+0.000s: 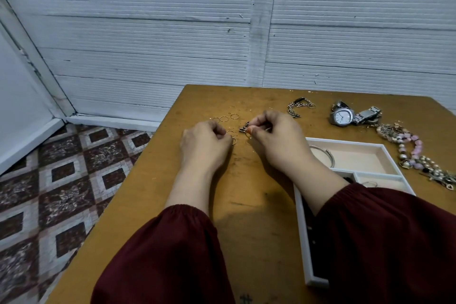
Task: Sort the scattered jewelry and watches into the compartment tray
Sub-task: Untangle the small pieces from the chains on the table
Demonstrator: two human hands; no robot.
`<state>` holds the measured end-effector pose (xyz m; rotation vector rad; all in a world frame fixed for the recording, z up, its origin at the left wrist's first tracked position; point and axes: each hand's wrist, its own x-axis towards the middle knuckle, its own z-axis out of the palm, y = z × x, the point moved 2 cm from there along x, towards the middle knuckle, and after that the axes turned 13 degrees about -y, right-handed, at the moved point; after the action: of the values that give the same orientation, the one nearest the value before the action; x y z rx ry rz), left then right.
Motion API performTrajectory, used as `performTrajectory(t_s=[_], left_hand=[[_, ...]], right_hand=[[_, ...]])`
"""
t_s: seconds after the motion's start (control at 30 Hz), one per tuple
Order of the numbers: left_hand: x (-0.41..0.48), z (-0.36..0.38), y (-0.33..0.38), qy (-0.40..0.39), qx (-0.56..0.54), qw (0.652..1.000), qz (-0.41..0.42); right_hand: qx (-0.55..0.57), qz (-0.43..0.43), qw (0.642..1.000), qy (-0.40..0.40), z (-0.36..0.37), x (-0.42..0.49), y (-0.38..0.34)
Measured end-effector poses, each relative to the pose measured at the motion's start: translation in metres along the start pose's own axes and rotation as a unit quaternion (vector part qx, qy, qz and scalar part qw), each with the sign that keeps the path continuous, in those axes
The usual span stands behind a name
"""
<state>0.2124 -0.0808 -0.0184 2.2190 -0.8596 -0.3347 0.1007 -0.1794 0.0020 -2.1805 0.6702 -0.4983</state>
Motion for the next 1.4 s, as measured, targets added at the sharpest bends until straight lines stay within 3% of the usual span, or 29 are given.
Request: performTrajectory(t_s=[0.33, 0.6, 0.87, 1.4], left_hand=[[-0.002, 0.006, 0.004, 0.028, 0.112, 0.993, 0.001], [0.001, 0.009, 0.002, 0.006, 0.071, 0.997, -0.008], [-0.003, 0.006, 0.008, -0.02, 0.019, 0.998, 0.058], [-0.008, 0.001, 0.01, 0.046, -0.147, 0.986, 0.066]], right_hand=[[-0.022, 0.007, 1.0, -0.001, 0.004, -0.001, 0.002], [-0.021, 0.01, 1.0, -0.002, 0.004, -0.001, 0.003], [-0.008, 0.009, 1.0, 0.012, 0.004, -0.001, 0.002], [0.134, 0.028, 0.99, 0.016, -0.021, 0.002, -0.014]])
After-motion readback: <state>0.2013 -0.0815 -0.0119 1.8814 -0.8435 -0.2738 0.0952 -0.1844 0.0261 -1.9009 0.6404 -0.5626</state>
